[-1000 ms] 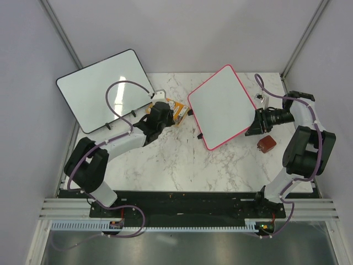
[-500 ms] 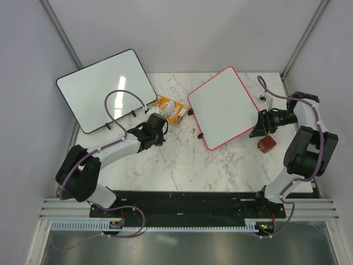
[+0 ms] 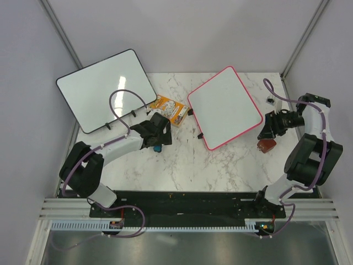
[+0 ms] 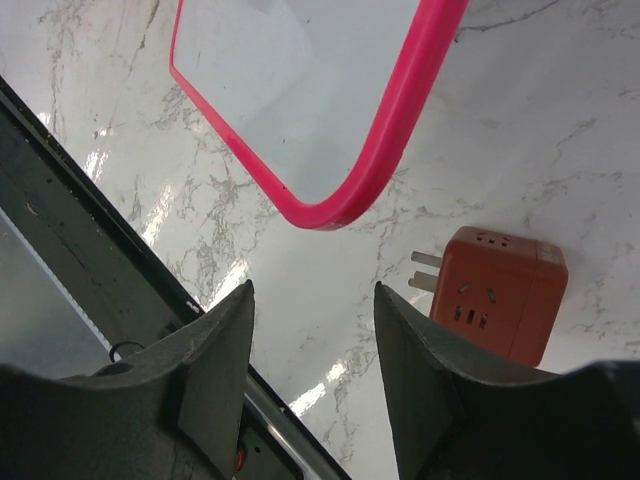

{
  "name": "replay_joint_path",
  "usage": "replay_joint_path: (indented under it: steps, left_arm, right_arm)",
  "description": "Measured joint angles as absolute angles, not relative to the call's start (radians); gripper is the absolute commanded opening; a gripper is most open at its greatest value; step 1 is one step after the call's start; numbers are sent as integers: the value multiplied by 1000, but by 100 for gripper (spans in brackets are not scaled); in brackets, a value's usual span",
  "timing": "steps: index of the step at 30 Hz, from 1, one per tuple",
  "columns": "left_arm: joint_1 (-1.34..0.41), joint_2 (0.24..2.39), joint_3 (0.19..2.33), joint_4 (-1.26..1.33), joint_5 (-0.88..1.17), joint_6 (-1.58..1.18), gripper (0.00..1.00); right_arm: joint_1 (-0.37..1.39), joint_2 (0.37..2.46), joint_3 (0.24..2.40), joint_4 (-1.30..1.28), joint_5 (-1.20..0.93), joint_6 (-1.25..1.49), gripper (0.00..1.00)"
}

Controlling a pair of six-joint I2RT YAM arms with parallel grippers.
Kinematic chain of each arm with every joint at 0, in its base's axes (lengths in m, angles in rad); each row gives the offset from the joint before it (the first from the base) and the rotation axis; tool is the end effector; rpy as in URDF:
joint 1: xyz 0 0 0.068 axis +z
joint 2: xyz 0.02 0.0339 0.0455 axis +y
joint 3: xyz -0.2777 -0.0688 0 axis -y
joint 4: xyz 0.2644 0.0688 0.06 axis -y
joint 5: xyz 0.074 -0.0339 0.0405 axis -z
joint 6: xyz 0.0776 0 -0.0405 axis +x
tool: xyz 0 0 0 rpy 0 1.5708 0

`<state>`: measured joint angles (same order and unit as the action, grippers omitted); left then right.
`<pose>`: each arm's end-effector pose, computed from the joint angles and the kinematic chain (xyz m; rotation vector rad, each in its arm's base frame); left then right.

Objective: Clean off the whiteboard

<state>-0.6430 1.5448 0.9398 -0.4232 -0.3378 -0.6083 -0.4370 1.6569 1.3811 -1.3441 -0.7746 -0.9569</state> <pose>0.2878 -0.1835 0.1640 -0.0755 2.5115 -0.0619 0.3023 -0.0813 0.2466 -0.6316 2.4742 0.8389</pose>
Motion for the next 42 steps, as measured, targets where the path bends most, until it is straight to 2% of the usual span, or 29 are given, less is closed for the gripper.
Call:
replay_joint_path:
  steps: [2,3,6,7,13,21,30,42]
  left_arm:
    - [-658,1535,957,-412,-326,-598,99]
    - [-670,1533,970,-405,-316,-591,96]
    - [-719,1547,1026,-382,-287,-576,18]
    - [-735,1565,1058,-373,-277,-567,2]
    - [-780,1777,1250,-311,-198,-549,2]
    - [-779,2015,1354,-312,-149,-589,2]
    - [-781,2120,1494,-299,-93,-628,2]
    - [-819,2184,1584,-307,-39,-675,2]
  right_arm:
    - [-442,1654,1381,-1344,-762,-958,58]
    - [-447,1652,1380,-1344,-756,-958,58]
    - [-474,1646,1380,-1344,-742,-963,59]
    - [-488,1645,1380,-1344,-738,-965,59]
    - [-602,1647,1396,-1348,-714,-976,61]
    - [-758,1700,1492,-1345,-718,-1031,63]
    - [-836,1734,1508,-1346,-729,-1068,65]
    - [-852,1750,1519,-1348,-752,-1082,64]
